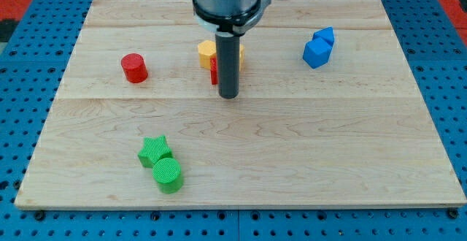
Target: Point your arm to the bottom right of the blue triangle
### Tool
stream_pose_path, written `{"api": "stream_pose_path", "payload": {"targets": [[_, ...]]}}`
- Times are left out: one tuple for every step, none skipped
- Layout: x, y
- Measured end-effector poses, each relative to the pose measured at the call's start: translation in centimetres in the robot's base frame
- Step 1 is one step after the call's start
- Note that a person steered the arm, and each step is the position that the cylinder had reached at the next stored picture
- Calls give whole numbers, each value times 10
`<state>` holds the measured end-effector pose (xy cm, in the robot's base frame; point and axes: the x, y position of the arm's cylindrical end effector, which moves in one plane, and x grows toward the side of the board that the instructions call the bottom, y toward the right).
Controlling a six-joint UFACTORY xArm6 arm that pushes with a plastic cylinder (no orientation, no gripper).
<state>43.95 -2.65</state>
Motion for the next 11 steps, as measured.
{"api": "stream_pose_path", "payload": {"targets": [[1, -32], [6, -32], [15, 8], [15, 101], [18, 121], [21, 122], [22, 122], [21, 121], [21, 152], [-18, 214], [-101, 217]]}}
